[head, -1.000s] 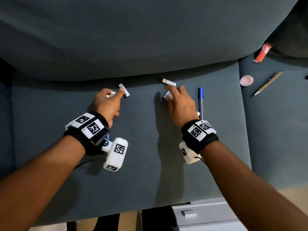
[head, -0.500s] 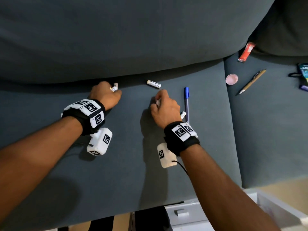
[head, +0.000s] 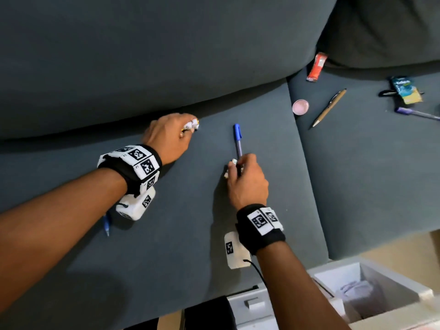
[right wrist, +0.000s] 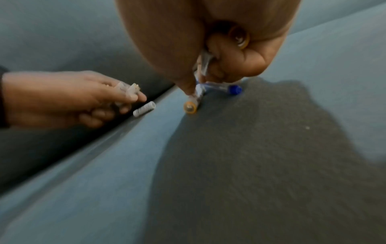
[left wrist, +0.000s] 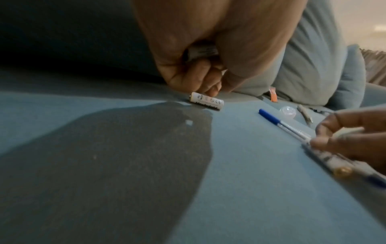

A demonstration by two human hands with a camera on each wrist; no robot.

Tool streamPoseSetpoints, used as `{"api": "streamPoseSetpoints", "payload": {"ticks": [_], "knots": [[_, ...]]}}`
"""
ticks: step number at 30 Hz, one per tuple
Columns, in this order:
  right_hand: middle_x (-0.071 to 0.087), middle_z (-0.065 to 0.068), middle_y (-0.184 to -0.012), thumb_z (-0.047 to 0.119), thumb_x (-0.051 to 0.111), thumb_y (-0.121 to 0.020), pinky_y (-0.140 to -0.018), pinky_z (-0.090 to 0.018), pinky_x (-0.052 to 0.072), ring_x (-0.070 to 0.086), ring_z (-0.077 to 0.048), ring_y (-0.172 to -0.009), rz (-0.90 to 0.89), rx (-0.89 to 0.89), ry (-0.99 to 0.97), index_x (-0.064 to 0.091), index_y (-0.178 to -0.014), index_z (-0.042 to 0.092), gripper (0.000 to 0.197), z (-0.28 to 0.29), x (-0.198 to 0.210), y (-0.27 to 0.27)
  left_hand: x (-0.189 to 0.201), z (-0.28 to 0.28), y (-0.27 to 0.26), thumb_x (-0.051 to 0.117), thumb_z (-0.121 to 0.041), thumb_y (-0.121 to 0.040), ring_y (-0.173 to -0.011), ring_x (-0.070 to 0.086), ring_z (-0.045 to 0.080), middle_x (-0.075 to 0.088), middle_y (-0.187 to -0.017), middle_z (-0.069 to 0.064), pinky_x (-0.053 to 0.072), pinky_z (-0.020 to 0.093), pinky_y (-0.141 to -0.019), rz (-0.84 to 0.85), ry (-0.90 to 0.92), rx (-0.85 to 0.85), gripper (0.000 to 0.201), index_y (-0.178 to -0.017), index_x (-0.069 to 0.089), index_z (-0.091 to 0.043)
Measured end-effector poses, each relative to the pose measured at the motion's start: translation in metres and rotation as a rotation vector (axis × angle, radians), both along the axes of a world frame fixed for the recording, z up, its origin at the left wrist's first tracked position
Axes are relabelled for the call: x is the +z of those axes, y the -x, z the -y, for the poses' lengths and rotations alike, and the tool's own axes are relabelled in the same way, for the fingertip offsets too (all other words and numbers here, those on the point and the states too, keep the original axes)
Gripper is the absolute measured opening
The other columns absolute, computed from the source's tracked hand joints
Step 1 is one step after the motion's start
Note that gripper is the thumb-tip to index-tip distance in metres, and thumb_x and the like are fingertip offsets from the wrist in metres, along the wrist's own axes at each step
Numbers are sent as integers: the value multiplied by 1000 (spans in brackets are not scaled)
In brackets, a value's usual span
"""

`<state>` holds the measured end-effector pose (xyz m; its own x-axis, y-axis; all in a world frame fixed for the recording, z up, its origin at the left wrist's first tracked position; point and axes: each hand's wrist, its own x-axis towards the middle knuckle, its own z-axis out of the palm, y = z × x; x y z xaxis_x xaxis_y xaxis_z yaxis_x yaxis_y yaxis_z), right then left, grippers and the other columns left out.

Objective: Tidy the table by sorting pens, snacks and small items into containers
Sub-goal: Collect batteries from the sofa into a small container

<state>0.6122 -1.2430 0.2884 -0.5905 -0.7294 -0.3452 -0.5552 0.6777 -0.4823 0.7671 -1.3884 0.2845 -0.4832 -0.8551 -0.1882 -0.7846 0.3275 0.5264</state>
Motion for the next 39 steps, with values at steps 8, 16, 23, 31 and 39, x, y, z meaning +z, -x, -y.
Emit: {"api": "streamPoseSetpoints", "payload": {"ticks": [8,16,23,31,39], "knots": [[61,-16,-104,18,44,-98,-62,-40,36,64,-44,-90,-13,329,-88,40,-122,11,26,11,-5,-25,-3,1,7,48,-29,-94,-90,62,44,62,-110,11,47,46,-71,330,86,-164,21,-114,49,-22],[66,-18,-99,22,48,-92,-73,-40,46,61,-43,-90,169,311,-63,52,-108,13,19,9,9,-10,14,13,24,52,-27,-93,-94,63,43,66,-105,18,42,38,-66,569,105,-286,21,-108,57,-13],[56,19,-63,22,44,-94,-79,-33,51,58,-19,-75,476,74,122,59,-98,27,16,-20,13,-1,32,-22,13,60,-40,-89,-62,54,24,60,-68,8,38,29,-55,88,-463,-50,36,-72,57,-8],[63,12,-82,49,45,-95,-88,-46,51,59,-14,-82,606,-122,201,54,-93,31,20,-49,7,-56,34,-115,-10,52,-17,-98,-46,39,2,47,-62,-1,18,11,-33,-511,-1084,469,18,-80,57,-15],[53,0,-98,39,31,-105,-88,-32,42,55,-17,-93,416,129,164,53,-108,26,26,-67,21,-134,37,-155,-77,43,-13,-100,-52,45,4,50,-67,-1,25,17,-40,-629,-1128,622,19,-99,62,-16]]}}
